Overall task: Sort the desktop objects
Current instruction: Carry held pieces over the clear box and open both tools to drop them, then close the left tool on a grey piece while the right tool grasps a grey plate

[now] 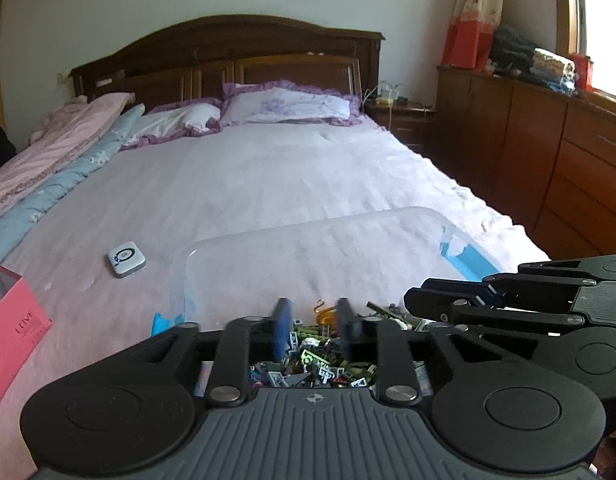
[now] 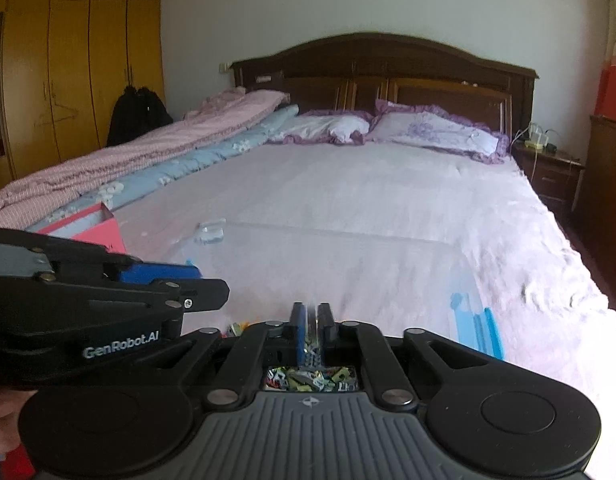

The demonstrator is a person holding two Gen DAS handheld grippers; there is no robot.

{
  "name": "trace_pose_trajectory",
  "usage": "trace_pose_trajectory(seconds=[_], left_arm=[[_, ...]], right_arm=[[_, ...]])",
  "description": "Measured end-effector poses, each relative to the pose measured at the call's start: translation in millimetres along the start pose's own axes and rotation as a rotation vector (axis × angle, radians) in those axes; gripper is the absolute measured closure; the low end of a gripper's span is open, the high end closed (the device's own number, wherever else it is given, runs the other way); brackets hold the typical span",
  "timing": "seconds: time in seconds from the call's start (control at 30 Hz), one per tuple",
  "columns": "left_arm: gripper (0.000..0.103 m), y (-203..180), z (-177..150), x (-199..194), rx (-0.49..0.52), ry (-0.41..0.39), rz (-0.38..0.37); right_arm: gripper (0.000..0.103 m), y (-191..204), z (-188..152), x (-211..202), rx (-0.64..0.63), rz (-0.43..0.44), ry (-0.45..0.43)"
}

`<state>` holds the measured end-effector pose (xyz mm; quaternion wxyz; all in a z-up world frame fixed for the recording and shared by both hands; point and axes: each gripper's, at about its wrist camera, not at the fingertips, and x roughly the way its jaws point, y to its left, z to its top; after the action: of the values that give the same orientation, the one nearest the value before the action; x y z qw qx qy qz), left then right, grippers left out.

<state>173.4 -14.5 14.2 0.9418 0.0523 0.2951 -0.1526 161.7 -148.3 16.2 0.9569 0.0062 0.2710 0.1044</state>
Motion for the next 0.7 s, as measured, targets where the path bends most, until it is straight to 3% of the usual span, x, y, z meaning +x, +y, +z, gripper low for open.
trace_pose_trajectory(seconds=[0.07,0.2,0.37,0.57,0.7], left_arm=[[0.056,3,-3,0,-0.009,0.005,0.003],[0.044,7,-11,-3,-0.037,0.02,-0.003],[0.029,9,-22,-16,-0.044,0.016,-0.019],[0.017,6,-45,-40,-0.021,0.024,-0.03],[0.015,4,-71,-55,-0.021,0.065,-0.032]], right_arm=[[0.089,1,-2,4,0.003,-0.005,0.005],[0.085,-2,-8,3,0.027,-0.016,0.006],[0.064,-8,-21,-15,0.063,-0.03,-0.013],[0.047,-15,-59,-55,0.085,-0.046,-0.011],[0.046,-16,-96,-78,0.072,-0.062,0.054]])
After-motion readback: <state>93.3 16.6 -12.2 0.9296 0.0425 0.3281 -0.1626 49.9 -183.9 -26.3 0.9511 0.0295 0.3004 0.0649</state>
